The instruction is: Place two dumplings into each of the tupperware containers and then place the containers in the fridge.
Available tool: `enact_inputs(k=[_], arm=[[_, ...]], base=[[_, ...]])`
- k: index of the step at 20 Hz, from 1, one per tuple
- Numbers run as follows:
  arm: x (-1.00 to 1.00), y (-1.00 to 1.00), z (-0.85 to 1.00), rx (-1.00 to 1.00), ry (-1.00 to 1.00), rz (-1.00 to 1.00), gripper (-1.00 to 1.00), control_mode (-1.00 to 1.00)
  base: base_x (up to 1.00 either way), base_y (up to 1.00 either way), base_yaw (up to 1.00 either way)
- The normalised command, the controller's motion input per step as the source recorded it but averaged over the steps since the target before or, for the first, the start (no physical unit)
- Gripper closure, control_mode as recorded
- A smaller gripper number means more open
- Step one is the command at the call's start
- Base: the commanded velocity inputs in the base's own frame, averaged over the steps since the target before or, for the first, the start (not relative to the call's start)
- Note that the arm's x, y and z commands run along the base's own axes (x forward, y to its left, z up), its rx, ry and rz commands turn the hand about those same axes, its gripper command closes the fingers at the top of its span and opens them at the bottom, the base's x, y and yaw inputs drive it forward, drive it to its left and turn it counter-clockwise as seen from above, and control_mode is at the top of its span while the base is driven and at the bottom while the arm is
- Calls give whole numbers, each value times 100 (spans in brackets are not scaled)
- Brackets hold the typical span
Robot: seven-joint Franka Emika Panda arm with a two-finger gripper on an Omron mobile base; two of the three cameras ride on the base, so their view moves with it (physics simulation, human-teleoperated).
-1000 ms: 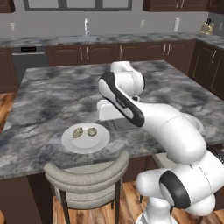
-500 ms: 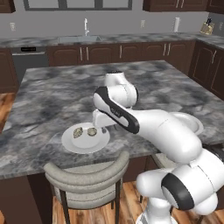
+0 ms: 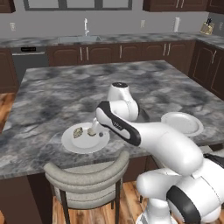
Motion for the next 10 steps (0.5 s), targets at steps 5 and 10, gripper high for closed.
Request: enact_inputs(k=[5,10], arm=[[54,11,-3,-1,1,0,-100,-100],[42,14,-34,0,3,0,-100,-100]], base=[[0,0,0],[0,0,0]])
